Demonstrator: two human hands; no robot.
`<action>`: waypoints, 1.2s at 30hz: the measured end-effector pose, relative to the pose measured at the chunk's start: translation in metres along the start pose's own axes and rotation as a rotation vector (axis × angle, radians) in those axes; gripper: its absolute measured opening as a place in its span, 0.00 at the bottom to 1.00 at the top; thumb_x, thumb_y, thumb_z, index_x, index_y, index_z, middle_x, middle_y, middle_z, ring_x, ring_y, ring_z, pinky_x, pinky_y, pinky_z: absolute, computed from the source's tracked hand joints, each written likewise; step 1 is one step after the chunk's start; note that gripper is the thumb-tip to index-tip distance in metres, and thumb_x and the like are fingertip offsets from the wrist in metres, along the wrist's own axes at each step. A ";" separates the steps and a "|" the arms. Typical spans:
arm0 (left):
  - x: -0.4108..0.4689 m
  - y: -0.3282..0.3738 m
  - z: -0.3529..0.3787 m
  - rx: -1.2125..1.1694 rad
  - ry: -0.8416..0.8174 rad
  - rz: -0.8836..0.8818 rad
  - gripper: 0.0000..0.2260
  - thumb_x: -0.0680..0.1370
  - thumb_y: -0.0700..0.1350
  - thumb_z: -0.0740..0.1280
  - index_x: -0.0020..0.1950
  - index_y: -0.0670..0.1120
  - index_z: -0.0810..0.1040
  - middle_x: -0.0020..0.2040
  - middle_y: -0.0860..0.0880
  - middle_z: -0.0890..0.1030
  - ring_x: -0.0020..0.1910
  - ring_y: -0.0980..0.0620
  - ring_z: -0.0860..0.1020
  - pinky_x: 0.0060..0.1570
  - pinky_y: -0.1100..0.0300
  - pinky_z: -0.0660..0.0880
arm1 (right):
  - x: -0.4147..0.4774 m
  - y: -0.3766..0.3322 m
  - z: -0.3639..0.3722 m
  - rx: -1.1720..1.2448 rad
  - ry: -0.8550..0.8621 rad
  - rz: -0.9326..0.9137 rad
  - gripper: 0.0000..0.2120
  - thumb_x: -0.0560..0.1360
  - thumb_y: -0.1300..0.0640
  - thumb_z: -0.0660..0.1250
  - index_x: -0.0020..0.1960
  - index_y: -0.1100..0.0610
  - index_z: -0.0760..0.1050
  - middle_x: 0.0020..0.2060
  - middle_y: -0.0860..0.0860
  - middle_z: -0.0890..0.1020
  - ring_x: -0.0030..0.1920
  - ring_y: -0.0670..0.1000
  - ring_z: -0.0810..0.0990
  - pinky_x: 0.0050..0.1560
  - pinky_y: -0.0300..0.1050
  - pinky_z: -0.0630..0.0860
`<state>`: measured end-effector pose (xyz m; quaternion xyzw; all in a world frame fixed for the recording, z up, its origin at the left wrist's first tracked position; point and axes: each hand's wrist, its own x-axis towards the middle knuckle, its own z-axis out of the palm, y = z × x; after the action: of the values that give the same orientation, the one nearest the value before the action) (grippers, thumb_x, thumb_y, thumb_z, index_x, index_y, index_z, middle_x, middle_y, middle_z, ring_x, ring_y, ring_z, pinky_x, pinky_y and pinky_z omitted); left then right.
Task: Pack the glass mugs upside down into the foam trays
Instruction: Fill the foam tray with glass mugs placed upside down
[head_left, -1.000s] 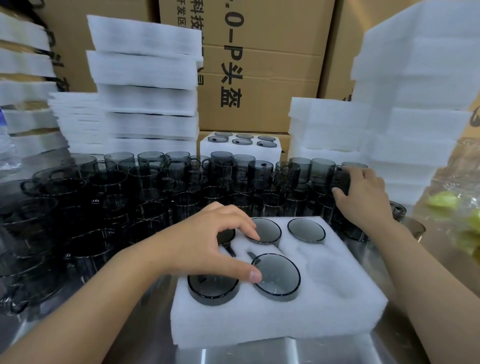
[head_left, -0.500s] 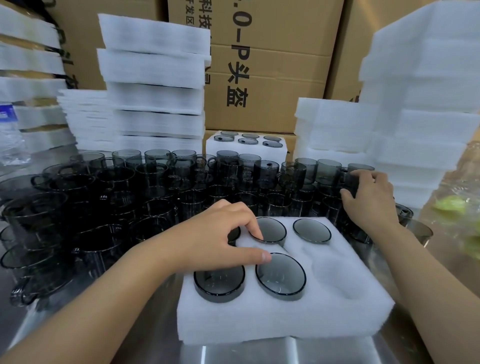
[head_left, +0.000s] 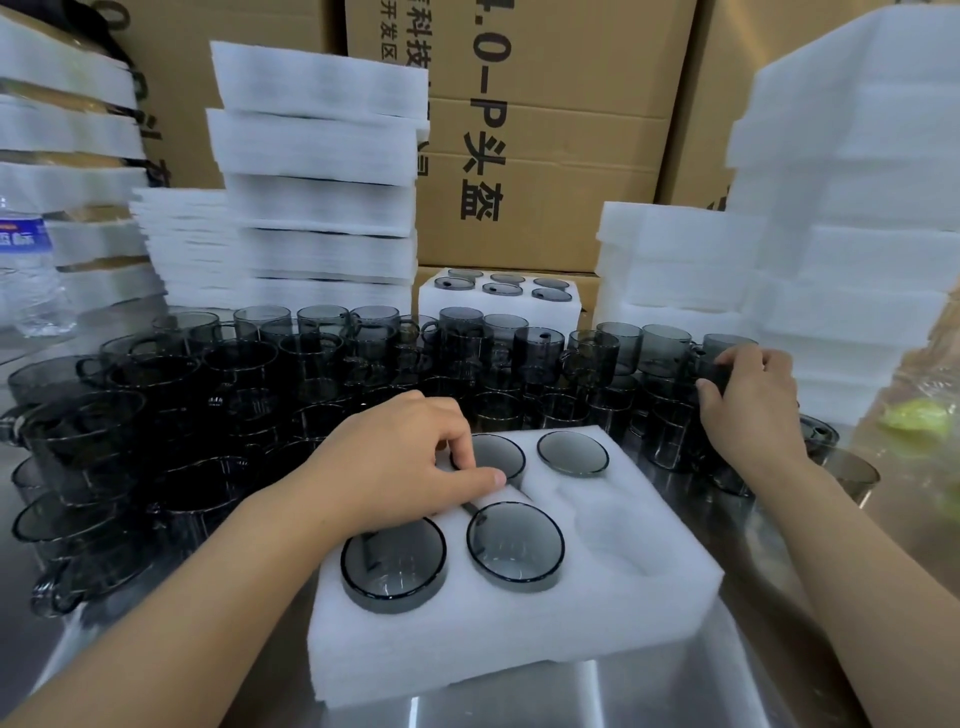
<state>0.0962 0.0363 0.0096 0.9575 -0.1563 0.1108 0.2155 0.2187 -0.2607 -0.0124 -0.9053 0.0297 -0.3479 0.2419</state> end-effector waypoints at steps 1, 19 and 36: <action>0.001 -0.001 0.000 -0.004 0.001 -0.004 0.15 0.67 0.67 0.65 0.33 0.56 0.74 0.42 0.67 0.74 0.48 0.62 0.72 0.54 0.54 0.72 | 0.000 0.000 0.000 0.000 0.003 -0.001 0.14 0.76 0.63 0.65 0.60 0.65 0.70 0.61 0.66 0.67 0.57 0.67 0.69 0.60 0.55 0.65; 0.000 -0.002 0.002 -0.095 0.092 -0.032 0.12 0.71 0.60 0.67 0.35 0.53 0.79 0.38 0.59 0.79 0.43 0.60 0.76 0.47 0.55 0.75 | -0.022 -0.057 -0.033 0.310 0.110 -0.308 0.08 0.76 0.60 0.66 0.52 0.59 0.68 0.63 0.56 0.65 0.60 0.58 0.71 0.65 0.49 0.67; 0.001 0.005 0.001 -0.926 0.066 0.109 0.17 0.73 0.46 0.71 0.59 0.58 0.76 0.55 0.56 0.83 0.55 0.57 0.81 0.48 0.64 0.79 | -0.081 -0.096 -0.038 0.561 -0.212 -0.848 0.27 0.69 0.51 0.70 0.66 0.49 0.65 0.59 0.36 0.68 0.61 0.38 0.69 0.59 0.34 0.67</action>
<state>0.0952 0.0309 0.0105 0.7469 -0.2326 0.0712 0.6189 0.1222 -0.1735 0.0061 -0.7683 -0.4590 -0.3162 0.3146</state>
